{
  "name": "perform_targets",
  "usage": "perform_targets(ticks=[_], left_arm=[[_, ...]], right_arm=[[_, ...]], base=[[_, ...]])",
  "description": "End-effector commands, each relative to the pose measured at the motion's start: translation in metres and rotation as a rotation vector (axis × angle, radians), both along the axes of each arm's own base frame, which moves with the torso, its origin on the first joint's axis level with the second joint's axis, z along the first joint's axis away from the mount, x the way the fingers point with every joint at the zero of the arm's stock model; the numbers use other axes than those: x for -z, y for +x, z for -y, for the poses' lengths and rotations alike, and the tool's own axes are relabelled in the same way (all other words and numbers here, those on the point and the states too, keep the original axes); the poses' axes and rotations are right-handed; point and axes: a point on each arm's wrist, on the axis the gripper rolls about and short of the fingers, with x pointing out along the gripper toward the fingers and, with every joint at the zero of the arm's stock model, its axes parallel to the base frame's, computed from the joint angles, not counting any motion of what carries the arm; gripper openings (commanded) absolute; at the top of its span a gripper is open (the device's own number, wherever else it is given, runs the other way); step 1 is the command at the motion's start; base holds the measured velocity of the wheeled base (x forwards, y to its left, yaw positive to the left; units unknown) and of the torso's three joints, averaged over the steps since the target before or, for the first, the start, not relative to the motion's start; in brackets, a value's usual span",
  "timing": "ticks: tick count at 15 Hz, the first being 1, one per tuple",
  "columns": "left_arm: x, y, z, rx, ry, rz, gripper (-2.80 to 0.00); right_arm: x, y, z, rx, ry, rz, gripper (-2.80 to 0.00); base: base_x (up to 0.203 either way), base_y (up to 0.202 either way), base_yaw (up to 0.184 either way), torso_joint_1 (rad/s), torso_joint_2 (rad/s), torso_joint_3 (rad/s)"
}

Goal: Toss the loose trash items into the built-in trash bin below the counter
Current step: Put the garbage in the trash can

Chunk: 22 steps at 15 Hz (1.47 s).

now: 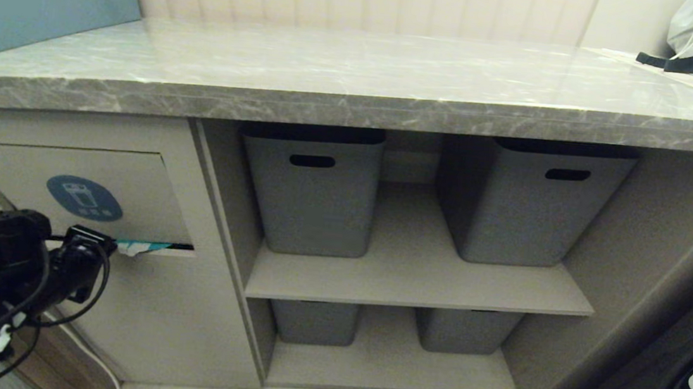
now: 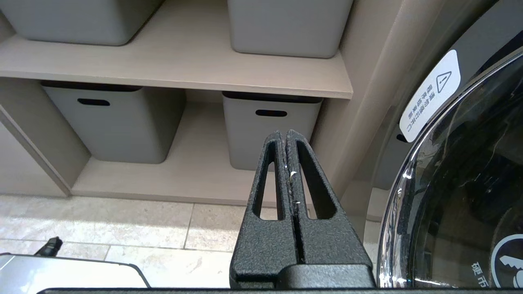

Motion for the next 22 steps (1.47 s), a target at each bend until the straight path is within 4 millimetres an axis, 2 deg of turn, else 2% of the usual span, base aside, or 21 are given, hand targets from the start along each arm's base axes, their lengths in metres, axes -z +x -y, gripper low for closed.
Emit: perform_targets(ticks=[1,6,12,18,22], left_arm=[[0.0,-0.001,0.0,-0.002,-0.003,0.004,-2.8],[-0.014,0.001,0.003,0.01,0.008,0.057,-2.8],[-0.017,0.042,-0.004,-0.022,0.002,0.132,-2.8],[-0.016,0.07,0.028,-0.192,-0.11,0.166,-2.8],[-0.02,0.089,0.032,-0.255,-0.185,0.207,-2.8]], right_arm=[[0.0,0.0,0.0,-0.001,-0.001,0.001,-2.8],[0.0,0.0,0.0,-0.002,-0.001,0.0,-2.8],[0.0,0.0,0.0,-0.002,-0.001,0.001,-2.8],[0.0,0.0,0.0,-0.002,-0.001,0.001,-2.8],[0.0,0.0,0.0,0.0,-0.001,0.0,-2.8]], base=[[0.0,0.0,0.0,0.0,0.0,0.0],[0.0,0.0,0.0,0.0,0.0,0.0],[0.0,0.0,0.0,0.0,0.0,0.0],[0.0,0.0,0.0,0.0,0.0,0.0],[0.0,0.0,0.0,0.0,0.0,0.0]])
